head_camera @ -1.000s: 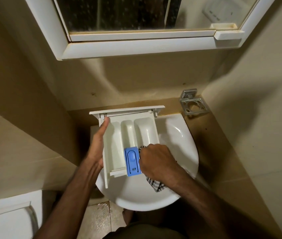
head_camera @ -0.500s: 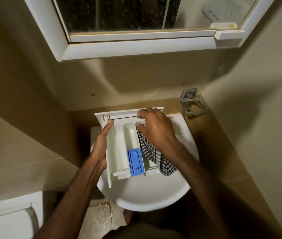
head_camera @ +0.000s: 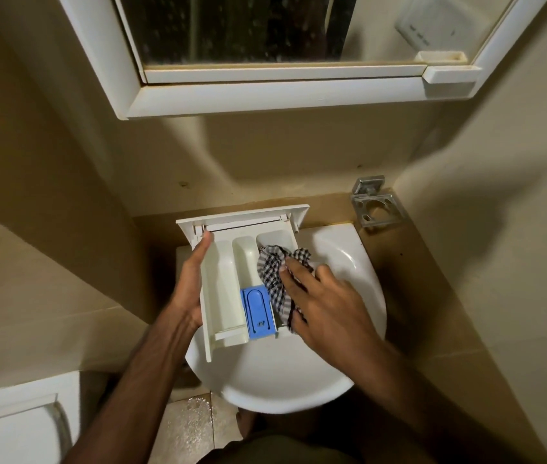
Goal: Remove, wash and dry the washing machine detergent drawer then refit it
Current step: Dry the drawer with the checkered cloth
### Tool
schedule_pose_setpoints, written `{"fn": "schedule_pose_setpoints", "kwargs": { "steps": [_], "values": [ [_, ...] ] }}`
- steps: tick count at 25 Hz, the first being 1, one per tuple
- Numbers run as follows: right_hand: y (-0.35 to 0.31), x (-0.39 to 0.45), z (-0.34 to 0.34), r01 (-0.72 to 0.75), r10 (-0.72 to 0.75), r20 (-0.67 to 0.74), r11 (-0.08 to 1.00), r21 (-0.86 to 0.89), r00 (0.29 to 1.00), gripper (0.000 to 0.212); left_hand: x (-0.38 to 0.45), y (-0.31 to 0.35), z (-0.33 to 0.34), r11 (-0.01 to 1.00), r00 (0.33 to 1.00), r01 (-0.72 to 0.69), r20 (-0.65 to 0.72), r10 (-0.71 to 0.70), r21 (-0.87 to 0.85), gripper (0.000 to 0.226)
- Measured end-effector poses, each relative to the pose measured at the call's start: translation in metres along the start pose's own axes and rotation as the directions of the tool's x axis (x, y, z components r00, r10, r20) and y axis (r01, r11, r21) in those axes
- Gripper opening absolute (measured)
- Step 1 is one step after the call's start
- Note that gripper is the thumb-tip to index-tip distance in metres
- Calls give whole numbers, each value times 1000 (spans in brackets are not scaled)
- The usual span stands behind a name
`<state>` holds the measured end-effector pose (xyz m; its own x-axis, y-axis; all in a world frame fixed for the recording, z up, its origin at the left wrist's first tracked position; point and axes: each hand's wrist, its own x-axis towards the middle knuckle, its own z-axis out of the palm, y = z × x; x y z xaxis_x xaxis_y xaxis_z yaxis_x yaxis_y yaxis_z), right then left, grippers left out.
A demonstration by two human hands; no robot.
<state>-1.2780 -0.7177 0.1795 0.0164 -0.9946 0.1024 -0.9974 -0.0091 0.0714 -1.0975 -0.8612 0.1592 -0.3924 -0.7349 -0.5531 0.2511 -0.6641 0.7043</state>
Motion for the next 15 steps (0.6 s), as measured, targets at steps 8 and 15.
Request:
{"fn": "schedule_pose_setpoints", "kwargs": {
  "steps": [8,15],
  "values": [
    [-12,63,2,-49,78,141,979,-198,987,53,-7,3,10,994,1000,-14,12,13,104,40],
    [-4,41,-18,36,-84,424,992,120,902,19,-13,7,12,987,996,-58,-58,67,151,49]
  ]
}}
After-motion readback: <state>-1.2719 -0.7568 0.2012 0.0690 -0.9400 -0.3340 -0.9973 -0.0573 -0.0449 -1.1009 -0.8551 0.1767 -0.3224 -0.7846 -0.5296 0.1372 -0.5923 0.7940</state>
